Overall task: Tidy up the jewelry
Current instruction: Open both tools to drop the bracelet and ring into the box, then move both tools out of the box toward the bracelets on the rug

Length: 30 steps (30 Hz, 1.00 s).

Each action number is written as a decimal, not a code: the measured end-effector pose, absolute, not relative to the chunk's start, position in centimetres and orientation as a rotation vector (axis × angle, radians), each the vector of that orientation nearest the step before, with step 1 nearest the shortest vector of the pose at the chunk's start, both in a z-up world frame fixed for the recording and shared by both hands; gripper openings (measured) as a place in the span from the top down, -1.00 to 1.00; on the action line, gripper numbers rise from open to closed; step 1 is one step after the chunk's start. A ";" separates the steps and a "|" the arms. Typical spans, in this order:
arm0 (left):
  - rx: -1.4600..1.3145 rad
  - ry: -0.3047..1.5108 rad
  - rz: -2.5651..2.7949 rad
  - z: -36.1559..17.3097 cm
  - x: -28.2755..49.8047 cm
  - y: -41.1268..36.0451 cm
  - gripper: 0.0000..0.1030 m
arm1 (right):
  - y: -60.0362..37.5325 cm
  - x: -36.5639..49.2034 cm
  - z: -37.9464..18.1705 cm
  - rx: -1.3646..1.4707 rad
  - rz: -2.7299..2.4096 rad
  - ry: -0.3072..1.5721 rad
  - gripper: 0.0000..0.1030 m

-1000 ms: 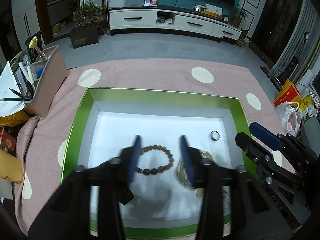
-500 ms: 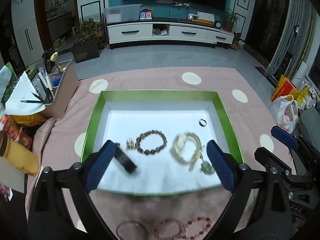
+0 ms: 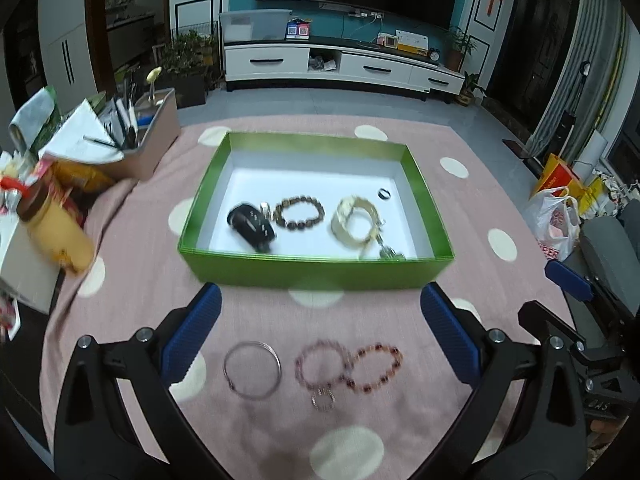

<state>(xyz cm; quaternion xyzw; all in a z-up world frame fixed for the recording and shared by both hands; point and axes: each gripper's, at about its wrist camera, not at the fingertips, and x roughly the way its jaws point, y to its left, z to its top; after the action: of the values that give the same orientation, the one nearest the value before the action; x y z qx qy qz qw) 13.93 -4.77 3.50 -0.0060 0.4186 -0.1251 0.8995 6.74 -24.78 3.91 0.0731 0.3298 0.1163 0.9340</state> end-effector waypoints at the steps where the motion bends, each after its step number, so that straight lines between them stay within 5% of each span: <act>1: -0.021 0.862 -0.260 3.5 13.4 -4.6 -0.96 | -24.7 6.3 3.9 0.151 0.240 0.673 -0.73; 20: -0.048 0.782 -0.390 2.1 8.0 0.4 -0.96 | -22.1 2.6 2.2 0.098 0.302 0.726 -0.73; 30: -0.052 0.929 -0.284 -4.1 8.9 2.3 -0.96 | -19.0 2.9 -1.7 -0.001 0.355 0.800 -0.73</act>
<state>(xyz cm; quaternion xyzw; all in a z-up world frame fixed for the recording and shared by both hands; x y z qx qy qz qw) 8.87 2.32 -4.07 -0.0248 0.4463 -0.1363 0.8841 2.88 -19.00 -1.68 -0.0005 0.3872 0.1717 0.9059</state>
